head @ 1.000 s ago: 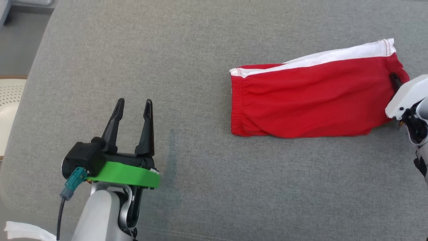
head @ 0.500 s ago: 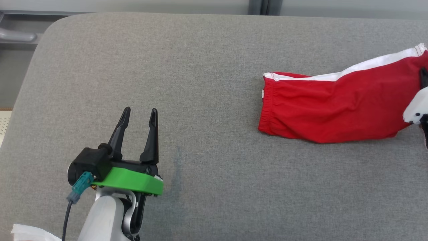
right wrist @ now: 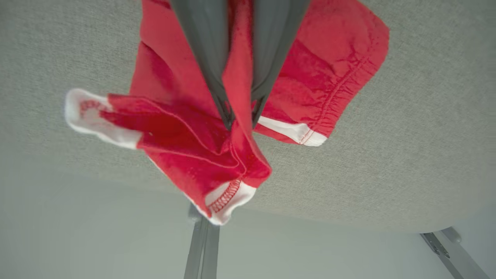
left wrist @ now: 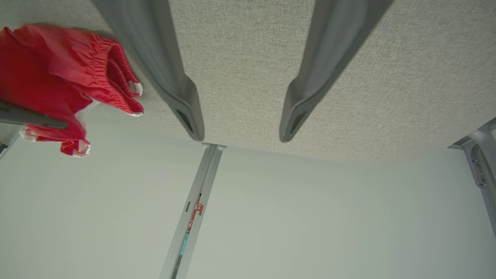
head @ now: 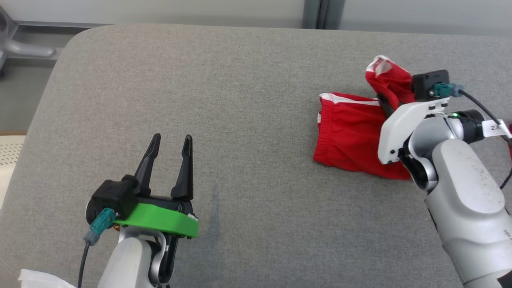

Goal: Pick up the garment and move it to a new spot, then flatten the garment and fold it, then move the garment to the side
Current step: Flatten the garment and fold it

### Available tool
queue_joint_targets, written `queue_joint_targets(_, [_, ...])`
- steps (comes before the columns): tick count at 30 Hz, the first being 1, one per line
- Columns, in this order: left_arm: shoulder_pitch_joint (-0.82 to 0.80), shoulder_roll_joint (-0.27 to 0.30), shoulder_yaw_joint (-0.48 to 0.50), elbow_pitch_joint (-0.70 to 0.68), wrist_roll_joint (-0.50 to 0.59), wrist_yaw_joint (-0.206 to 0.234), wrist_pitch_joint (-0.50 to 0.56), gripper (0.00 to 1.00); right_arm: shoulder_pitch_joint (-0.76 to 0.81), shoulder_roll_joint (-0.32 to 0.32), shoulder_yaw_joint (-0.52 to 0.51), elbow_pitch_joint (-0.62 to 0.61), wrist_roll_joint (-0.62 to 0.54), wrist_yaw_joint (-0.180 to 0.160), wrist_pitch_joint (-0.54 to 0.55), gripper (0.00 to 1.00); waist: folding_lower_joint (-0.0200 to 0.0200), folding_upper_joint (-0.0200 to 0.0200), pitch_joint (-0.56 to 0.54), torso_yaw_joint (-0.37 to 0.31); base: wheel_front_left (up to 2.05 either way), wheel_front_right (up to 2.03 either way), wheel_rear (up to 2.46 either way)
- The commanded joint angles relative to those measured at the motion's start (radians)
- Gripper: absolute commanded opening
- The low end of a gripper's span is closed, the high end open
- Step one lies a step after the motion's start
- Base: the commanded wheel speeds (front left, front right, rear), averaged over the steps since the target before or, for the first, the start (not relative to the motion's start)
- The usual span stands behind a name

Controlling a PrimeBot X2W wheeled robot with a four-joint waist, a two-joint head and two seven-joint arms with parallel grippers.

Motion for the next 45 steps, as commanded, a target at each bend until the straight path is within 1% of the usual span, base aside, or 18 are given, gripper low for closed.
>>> queue_joint_targets(1, [0.009,0.002,-0.003,-0.001,-0.003,-0.002,-0.003,1.0,-0.002,0.003,0.021,-0.001,0.0,-0.002,0.021,0.0,0.0,0.0,0.004,0.006,0.0,0.0,0.0])
queue_joint_targets(7, [-0.013,0.002,-0.017,-0.002,-0.023,-0.002,-0.003,1.0,-0.041,0.024,0.117,0.048,0.01,-0.002,0.083,0.0,0.0,0.0,0.022,0.028,0.0,0.0,0.0])
queue_joint_targets(11, [-0.015,0.002,-0.021,0.001,-0.033,-0.002,-0.002,1.0,-0.054,0.023,0.154,0.078,0.026,-0.002,0.081,0.0,0.0,0.0,0.024,0.041,0.0,0.0,0.0])
queue_joint_targets(13, [-0.014,0.002,-0.021,0.003,-0.037,-0.002,-0.003,1.0,-0.057,0.022,0.173,0.09,0.037,-0.002,0.082,0.09,0.0,0.0,0.023,0.045,0.0,0.0,0.0])
queue_joint_targets(14, [-0.013,0.002,-0.02,0.004,-0.038,-0.002,-0.003,1.0,-0.056,0.021,0.183,0.094,0.047,-0.002,0.086,0.36,0.0,0.0,0.022,0.047,0.0,0.0,0.0])
queue_joint_targets(15, [-0.011,0.002,-0.02,0.004,-0.039,-0.002,-0.003,1.0,-0.055,0.021,0.193,0.095,0.054,-0.002,0.089,1.0,0.0,0.0,0.02,0.047,0.0,0.0,0.0])
queue_joint_targets(21, [0.008,0.002,-0.011,0.012,-0.034,-0.002,-0.003,1.0,-0.032,0.026,0.28,0.021,0.181,-0.001,0.098,1.0,0.0,0.0,0.001,0.038,0.0,0.0,0.0])
queue_joint_targets(24, [0.018,0.002,-0.008,0.011,-0.028,-0.002,-0.003,1.0,-0.019,0.02,0.319,-0.09,0.31,-0.001,0.075,1.0,0.0,0.0,-0.011,0.026,0.0,0.0,0.0])
queue_joint_targets(27, [0.024,0.002,-0.005,0.011,-0.023,-0.002,-0.003,1.0,-0.014,-0.023,0.317,-0.192,0.366,-0.002,0.044,1.0,0.0,0.0,-0.02,0.015,0.0,0.0,0.0])
queue_joint_targets(31, [0.027,0.002,-0.004,0.01,-0.02,-0.002,-0.003,1.0,0.025,-0.072,0.22,-0.252,0.318,-0.001,0.007,1.0,0.0,0.0,-0.031,0.004,0.0,0.0,0.0])
queue_joint_targets(34, [0.032,0.002,-0.009,0.009,-0.021,-0.002,-0.003,1.0,0.086,-0.079,0.079,-0.223,0.229,-0.001,0.003,0.99,0.0,0.0,-0.035,0.001,0.0,0.0,0.0])
queue_joint_targets(35, [0.031,0.002,-0.012,0.009,-0.022,-0.002,-0.003,1.0,0.107,-0.076,0.044,-0.21,0.199,-0.001,0.012,0.69,0.0,0.0,-0.036,0.002,0.0,0.0,0.0])
queue_joint_targets(36, [0.03,0.002,-0.016,0.008,-0.024,-0.002,-0.003,1.0,0.13,-0.063,-0.004,-0.194,0.168,-0.001,0.017,0.54,0.0,0.0,-0.035,0.004,0.0,0.0,0.0])
queue_joint_targets(38, [0.025,0.002,-0.022,0.005,-0.025,-0.002,-0.003,1.0,0.167,-0.04,-0.076,-0.167,0.115,-0.001,0.025,0.35,0.0,0.0,-0.03,0.007,0.0,0.0,0.0])
queue_joint_targets(40, [0.016,0.002,-0.025,0.003,-0.025,-0.002,-0.003,1.0,0.192,-0.017,-0.12,-0.142,0.077,-0.001,0.029,0.26,0.0,0.0,-0.022,0.01,0.0,0.0,0.0])
queue_joint_targets(41, [0.011,0.002,-0.026,0.001,-0.024,-0.002,-0.003,1.0,0.199,-0.006,-0.131,-0.133,0.068,-0.001,0.029,0.1,0.0,0.0,-0.017,0.011,0.0,0.0,0.0])
queue_joint_targets(42, [0.005,0.002,-0.026,0.001,-0.023,-0.002,-0.003,1.0,0.2,0.004,-0.141,-0.12,0.053,-0.001,0.024,0.0,0.0,0.0,-0.011,0.013,0.0,0.0,0.0])
queue_joint_targets(45, [-0.009,0.002,-0.025,-0.002,-0.02,-0.002,-0.003,1.0,0.182,0.026,-0.15,-0.083,0.021,-0.001,0.014,0.0,0.0,0.0,0.005,0.017,0.0,0.0,0.0])
